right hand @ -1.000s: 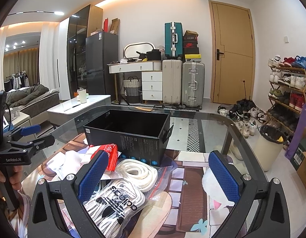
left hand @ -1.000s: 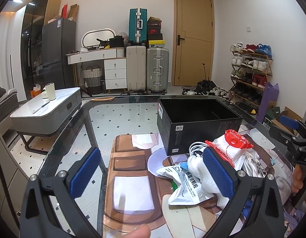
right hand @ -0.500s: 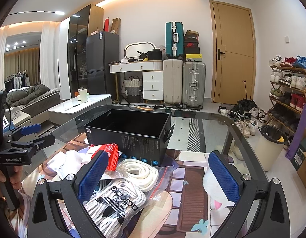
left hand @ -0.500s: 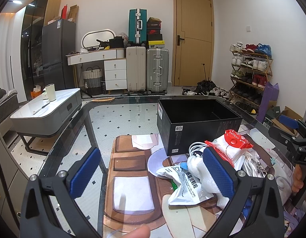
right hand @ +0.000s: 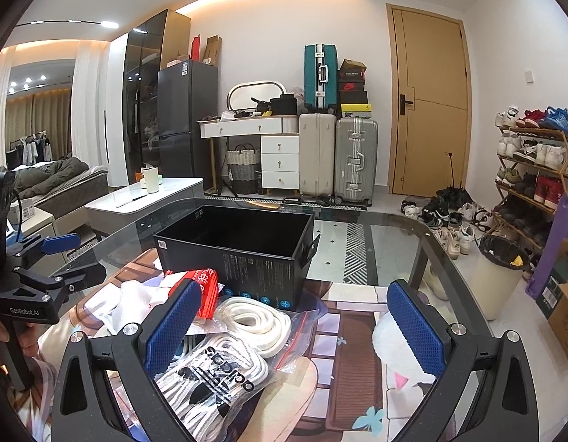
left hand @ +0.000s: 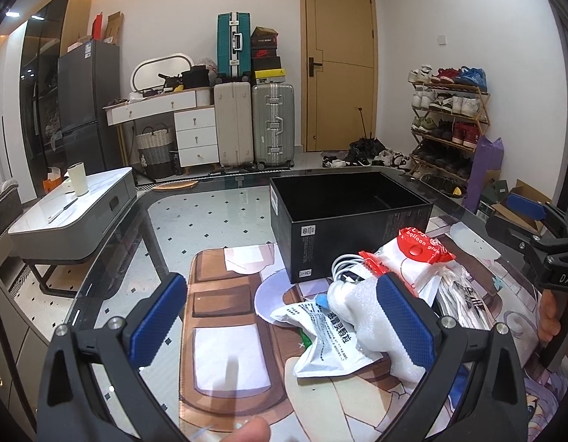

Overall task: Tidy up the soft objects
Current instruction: 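Grasp the red balloon glue packet with the right gripper while the left gripper grasps the white foam sleeve, then lift the red packet and white foam sleeve over the black box with both grippers, then open both grippers to drop the foam sleeve and red packet into the box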

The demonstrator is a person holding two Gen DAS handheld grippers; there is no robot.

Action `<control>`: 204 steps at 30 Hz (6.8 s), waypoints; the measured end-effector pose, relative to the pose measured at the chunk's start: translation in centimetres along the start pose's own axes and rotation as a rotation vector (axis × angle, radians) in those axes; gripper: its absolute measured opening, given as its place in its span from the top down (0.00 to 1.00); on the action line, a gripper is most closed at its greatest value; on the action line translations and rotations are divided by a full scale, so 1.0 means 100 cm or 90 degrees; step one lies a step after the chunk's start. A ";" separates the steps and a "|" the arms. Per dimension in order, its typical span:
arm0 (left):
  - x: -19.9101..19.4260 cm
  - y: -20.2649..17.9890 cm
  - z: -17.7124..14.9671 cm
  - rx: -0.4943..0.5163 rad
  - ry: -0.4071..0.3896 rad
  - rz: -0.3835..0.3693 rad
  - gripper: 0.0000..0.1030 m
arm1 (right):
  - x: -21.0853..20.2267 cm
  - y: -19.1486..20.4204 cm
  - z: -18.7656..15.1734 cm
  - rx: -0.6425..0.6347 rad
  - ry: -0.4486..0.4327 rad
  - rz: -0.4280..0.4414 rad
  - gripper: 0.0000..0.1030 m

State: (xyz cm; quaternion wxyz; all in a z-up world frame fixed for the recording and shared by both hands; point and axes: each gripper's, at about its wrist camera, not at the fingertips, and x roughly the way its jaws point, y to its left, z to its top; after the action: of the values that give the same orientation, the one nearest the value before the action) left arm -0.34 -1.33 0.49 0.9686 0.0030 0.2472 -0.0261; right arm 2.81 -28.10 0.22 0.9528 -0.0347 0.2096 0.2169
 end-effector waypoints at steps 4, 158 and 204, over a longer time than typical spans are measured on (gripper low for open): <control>0.004 -0.007 0.000 0.004 0.024 -0.028 0.00 | 0.011 0.003 0.001 0.021 0.036 0.049 0.00; 0.027 -0.023 0.101 -0.041 0.148 -0.041 0.78 | 0.049 0.005 0.109 0.043 0.220 0.134 0.51; 0.149 -0.034 0.107 -0.030 0.248 -0.078 0.78 | 0.194 -0.018 0.094 0.063 0.319 0.170 0.51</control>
State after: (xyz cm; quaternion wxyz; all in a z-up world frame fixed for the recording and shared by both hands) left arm 17.66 -5.63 2.75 0.8990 -0.0300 0.4299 -0.0778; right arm 23.08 -20.51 0.64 0.8351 -0.0128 0.4512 0.3144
